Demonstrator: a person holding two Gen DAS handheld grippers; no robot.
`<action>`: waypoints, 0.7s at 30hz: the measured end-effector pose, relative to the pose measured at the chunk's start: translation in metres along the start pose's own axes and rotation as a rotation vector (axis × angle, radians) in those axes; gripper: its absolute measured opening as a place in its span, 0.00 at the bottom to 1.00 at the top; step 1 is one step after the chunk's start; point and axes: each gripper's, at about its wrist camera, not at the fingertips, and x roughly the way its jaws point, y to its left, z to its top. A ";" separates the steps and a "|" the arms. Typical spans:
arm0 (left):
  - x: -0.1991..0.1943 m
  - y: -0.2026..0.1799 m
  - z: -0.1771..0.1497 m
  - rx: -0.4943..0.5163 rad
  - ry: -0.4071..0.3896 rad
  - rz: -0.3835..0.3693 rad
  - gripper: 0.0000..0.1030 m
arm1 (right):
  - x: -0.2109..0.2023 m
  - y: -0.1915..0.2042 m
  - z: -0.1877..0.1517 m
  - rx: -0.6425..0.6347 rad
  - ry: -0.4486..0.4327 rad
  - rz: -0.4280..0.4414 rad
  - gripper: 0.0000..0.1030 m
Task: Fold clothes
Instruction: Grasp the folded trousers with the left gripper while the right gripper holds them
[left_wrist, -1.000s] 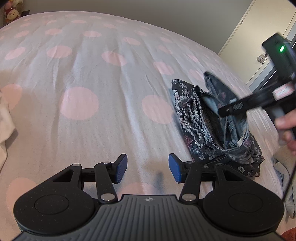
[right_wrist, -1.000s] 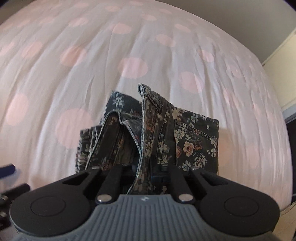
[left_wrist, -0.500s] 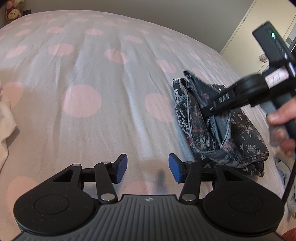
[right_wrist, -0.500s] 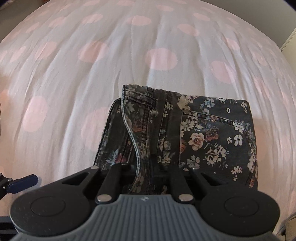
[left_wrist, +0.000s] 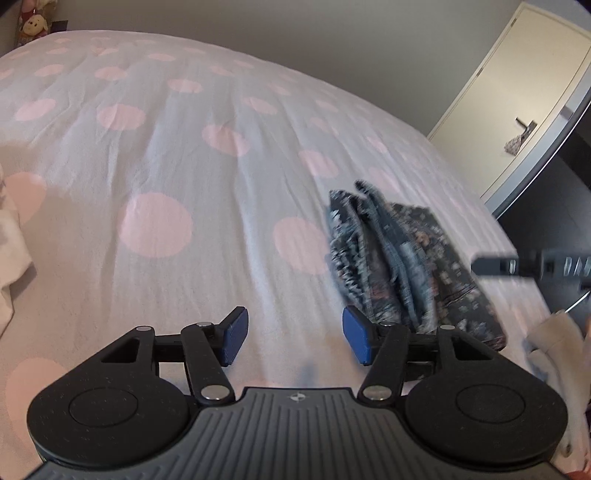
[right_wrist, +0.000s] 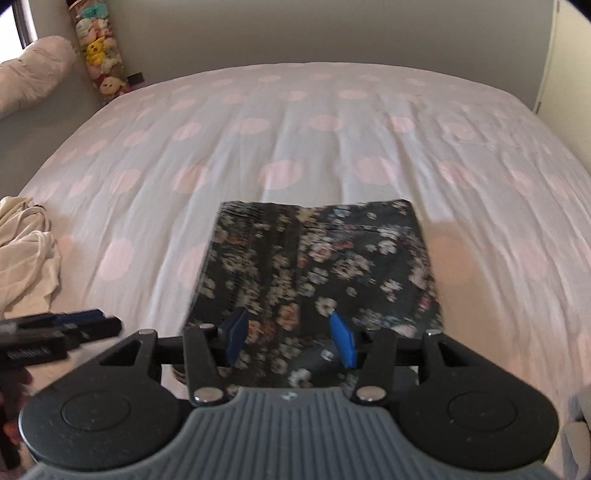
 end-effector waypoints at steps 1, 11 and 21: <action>-0.004 -0.005 0.003 -0.024 -0.019 -0.032 0.61 | -0.002 -0.011 -0.011 0.010 -0.013 -0.023 0.51; 0.050 -0.097 0.030 0.126 -0.005 -0.012 0.64 | 0.002 -0.090 -0.056 0.171 -0.127 -0.005 0.26; 0.123 -0.069 0.006 0.134 0.126 0.158 0.67 | 0.044 -0.120 -0.094 0.242 -0.152 0.065 0.21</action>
